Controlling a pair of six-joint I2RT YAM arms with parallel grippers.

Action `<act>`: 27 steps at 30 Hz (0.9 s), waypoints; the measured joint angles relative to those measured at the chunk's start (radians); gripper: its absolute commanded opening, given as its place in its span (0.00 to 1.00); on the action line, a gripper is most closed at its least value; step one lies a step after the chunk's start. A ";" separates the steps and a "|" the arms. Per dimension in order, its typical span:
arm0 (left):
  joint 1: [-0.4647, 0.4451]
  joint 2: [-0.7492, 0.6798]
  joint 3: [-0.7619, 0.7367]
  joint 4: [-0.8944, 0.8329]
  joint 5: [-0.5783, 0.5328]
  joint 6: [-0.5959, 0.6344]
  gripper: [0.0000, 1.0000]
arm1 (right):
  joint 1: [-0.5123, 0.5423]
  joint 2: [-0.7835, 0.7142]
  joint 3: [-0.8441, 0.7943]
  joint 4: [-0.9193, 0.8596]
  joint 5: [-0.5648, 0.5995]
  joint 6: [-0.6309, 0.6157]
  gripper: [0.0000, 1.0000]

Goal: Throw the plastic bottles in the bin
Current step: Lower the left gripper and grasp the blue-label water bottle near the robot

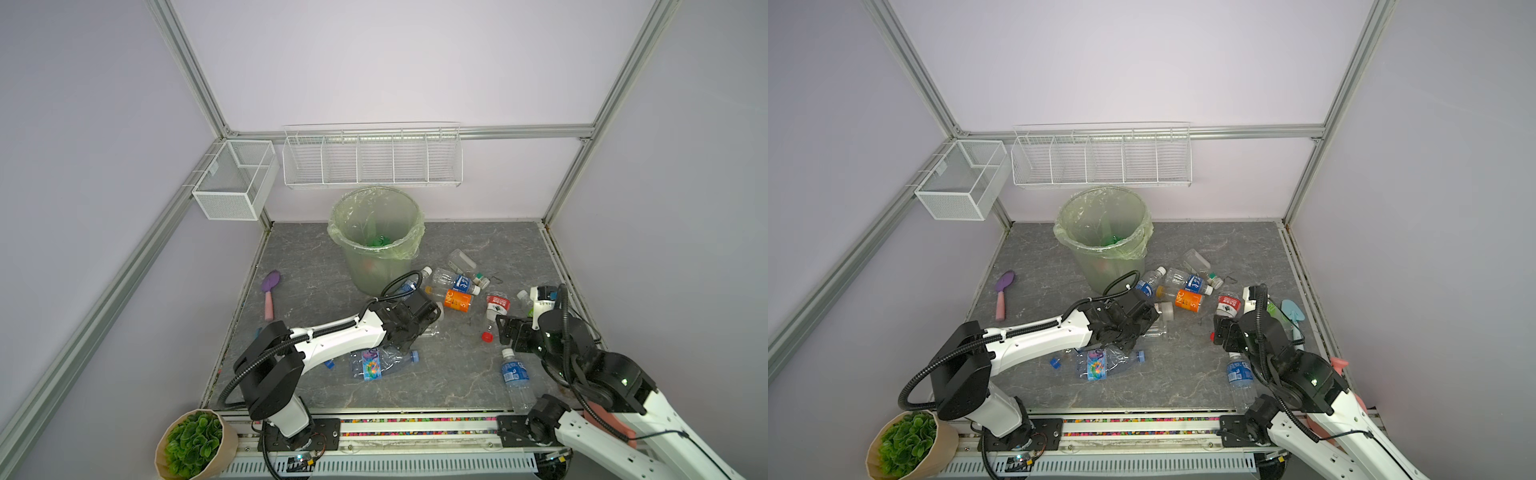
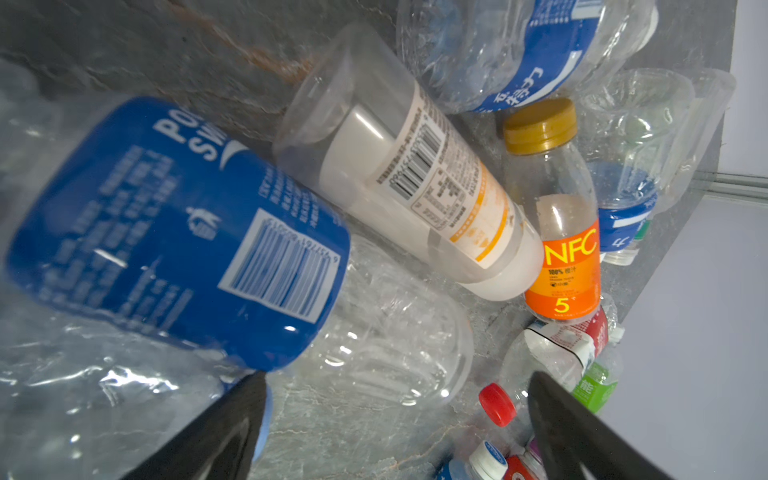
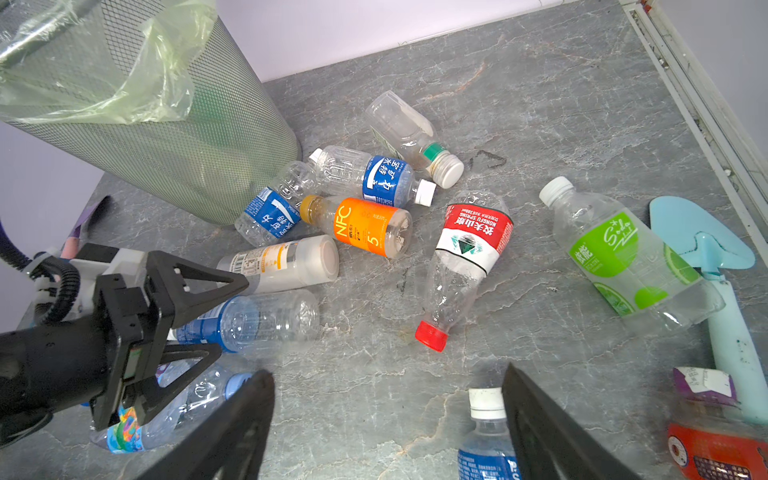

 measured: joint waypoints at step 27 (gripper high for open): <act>0.058 0.103 -0.008 0.017 0.056 -0.019 0.97 | -0.042 0.009 -0.068 0.026 -0.030 0.004 0.89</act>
